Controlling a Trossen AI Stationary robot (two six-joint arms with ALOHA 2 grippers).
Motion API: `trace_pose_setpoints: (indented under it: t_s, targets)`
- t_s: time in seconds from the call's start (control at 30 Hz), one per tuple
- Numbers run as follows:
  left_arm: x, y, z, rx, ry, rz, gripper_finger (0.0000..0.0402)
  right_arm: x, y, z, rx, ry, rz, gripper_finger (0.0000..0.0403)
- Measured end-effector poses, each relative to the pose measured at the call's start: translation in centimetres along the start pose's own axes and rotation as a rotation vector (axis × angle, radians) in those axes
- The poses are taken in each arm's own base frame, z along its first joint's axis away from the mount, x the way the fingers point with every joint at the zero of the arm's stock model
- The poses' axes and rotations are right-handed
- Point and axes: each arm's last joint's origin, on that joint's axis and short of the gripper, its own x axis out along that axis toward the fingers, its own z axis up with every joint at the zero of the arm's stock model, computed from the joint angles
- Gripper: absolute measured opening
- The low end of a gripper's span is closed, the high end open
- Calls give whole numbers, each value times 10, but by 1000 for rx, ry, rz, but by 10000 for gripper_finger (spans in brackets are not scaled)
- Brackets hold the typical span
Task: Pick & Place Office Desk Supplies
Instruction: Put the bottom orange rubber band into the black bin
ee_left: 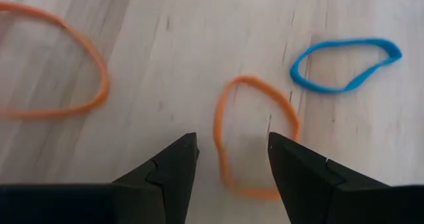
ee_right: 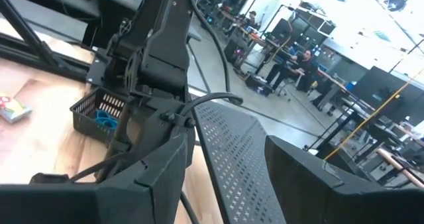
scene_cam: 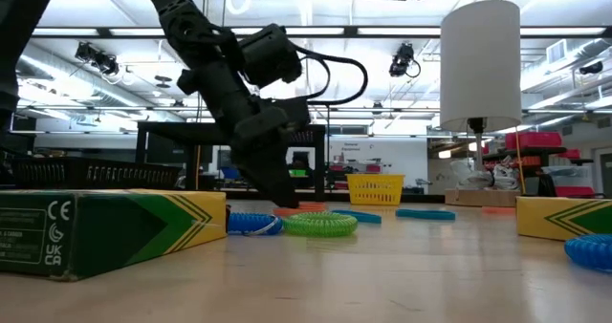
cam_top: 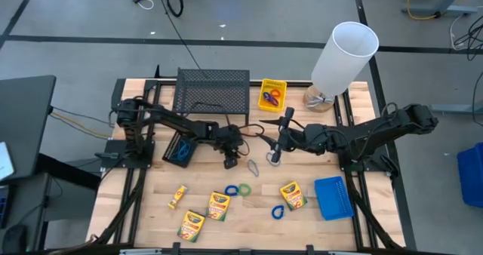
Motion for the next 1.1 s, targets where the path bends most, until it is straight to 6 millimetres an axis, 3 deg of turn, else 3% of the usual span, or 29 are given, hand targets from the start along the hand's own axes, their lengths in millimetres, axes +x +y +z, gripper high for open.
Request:
trace_pose_setpoints:
  t_s: [0.23,0.53,0.8,1.1]
  targets:
    - [5,0,6,7,0,30,171,0,1,-2,-1,17,7,212]
    - [5,2,7,14,1,58,11,0,3,-5,-2,49,23,212]
    - [-2,-16,5,70,-10,100,3,0,3,-7,-7,65,30,212]
    - [-39,-48,3,139,-31,201,2,0,4,-9,3,80,36,212]
